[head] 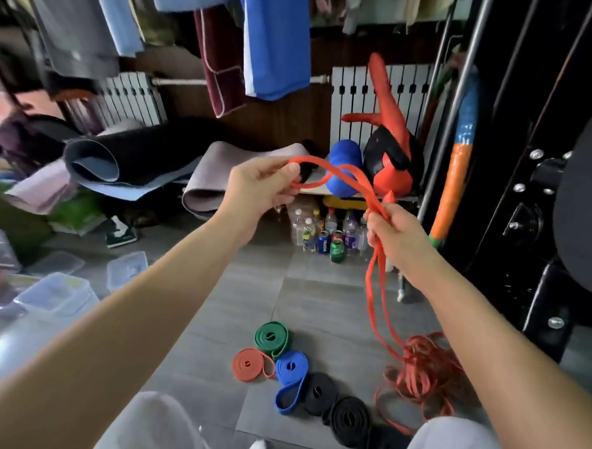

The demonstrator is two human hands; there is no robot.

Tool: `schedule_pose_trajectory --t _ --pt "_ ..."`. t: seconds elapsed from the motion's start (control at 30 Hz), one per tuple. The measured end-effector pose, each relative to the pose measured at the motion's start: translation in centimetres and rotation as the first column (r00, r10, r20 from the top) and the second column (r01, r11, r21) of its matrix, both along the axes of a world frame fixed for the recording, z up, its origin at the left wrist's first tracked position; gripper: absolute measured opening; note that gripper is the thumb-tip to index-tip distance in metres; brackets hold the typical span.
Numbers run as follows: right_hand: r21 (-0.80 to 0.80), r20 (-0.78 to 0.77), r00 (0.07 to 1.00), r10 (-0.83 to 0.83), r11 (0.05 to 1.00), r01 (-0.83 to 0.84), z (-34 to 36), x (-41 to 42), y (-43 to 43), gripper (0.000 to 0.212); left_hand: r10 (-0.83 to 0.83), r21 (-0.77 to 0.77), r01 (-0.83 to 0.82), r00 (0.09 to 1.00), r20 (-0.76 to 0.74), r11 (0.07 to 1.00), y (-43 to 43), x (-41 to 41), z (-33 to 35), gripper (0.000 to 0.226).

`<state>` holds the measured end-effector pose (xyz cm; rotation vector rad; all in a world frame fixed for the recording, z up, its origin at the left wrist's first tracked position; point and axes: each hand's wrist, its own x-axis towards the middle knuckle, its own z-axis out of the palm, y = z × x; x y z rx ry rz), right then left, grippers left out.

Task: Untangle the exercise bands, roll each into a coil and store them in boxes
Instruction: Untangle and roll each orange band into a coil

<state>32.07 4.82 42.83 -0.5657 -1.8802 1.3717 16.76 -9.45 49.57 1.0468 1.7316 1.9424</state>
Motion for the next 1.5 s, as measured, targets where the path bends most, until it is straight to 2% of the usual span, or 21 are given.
schedule_pose_trajectory --t 0.17,0.27,0.4,0.5,0.57,0.7,0.8,0.9,1.03,1.1,1.17,1.2,1.23,1.27,1.33,1.43,1.5 --pt "0.127 -0.014 1.0 0.007 0.992 -0.005 4.5 0.2 -1.8 0.026 0.034 0.067 -0.035 0.999 0.006 0.997 -2.0 -0.3 1.7 0.008" --pt "0.179 -0.051 0.997 0.053 0.983 -0.043 7.2 0.7 -3.8 0.023 0.051 0.055 -0.05 0.999 -0.013 0.997 -2.8 0.1 2.5 0.008" --pt "0.2 -0.147 0.986 0.076 0.979 -0.046 9.7 1.0 -6.1 0.019 -0.046 -0.027 0.045 0.998 -0.036 0.999 -4.0 2.7 1.4 0.012" --pt "0.227 -0.103 0.992 0.075 0.973 -0.05 9.9 0.9 -7.7 0.019 -0.144 -0.112 0.132 0.984 -0.101 0.985 -4.1 6.4 -1.5 0.022" --pt "0.232 -0.081 0.995 0.055 0.972 -0.035 10.1 0.9 -8.5 0.02 -0.168 -0.07 0.162 0.981 -0.1 0.984 -4.3 8.4 -2.9 0.026" --pt "0.264 -0.097 0.993 0.063 0.964 -0.036 11.9 0.9 -10.1 0.024 -0.084 -0.008 0.084 0.978 -0.191 0.996 -3.9 9.5 -3.7 0.009" --pt "0.263 -0.077 0.993 0.091 0.962 -0.068 11.3 0.8 -10.8 0.023 -0.09 0.015 0.091 0.993 -0.072 0.996 -3.3 10.0 -4.5 0.006" --pt "0.152 -0.031 0.995 0.097 0.984 -0.092 8.3 1.3 -10.7 0.017 -0.093 -0.017 0.093 0.995 0.02 0.996 -3.2 10.4 -7.0 0.011" --pt "0.074 -0.005 0.995 0.1 0.992 -0.099 4.9 1.6 -10.1 0.024 -0.091 -0.077 0.101 0.988 0.127 0.992 -3.5 11.0 -10.5 0.015" --pt "0.034 0.032 0.979 0.2 0.979 -0.201 3.1 2.5 -9.0 0.016 -0.124 -0.08 0.14 0.976 0.178 0.987 -3.8 10.9 -11.2 0.014" --pt "-0.046 0.064 0.918 0.391 0.92 -0.389 0.4 3.7 -8.2 0.054 -0.143 -0.049 0.16 0.959 0.246 0.986 -4.2 10.5 -11.2 0.015" --pt "-0.123 0.118 0.886 0.448 0.892 -0.434 -1.6 4.3 -8.2 0.074 -0.142 -0.035 0.158 0.951 0.275 0.987 -4.3 10.2 -11.0 0.017" --pt "-0.177 0.212 0.862 0.46 0.886 -0.429 -3.8 4.7 -8.3 0.082 -0.135 -0.032 0.151 0.946 0.295 0.988 -4.5 9.8 -10.6 0.02" --pt "-0.195 0.324 0.832 0.449 0.893 -0.406 -6.1 5.0 -8.7 0.074 -0.127 -0.03 0.143 0.942 0.312 0.989 -4.7 9.5 -10.1 0.023" --pt "-0.084 0.539 0.789 0.295 0.951 -0.298 -11.0 5.6 -9.5 0.037 -0.102 -0.007 0.112 0.926 0.364 0.994 -4.9 8.8 -9.1 0.026" --pt "0.09 0.604 0.797 -0.004 0.994 -0.063 -16.1 7.5 -9.3 0.017 -0.049 0.052 0.029 0.9 0.433 0.998 -5.5 6.9 -7.8 0.027" --pt "0.147 0.649 0.754 -0.1 0.989 0.004 -17.0 8.6 -8.1 0.013 -0.039 0.044 0.023 0.909 0.415 0.999 -6.1 5.8 -7.6 0.027"
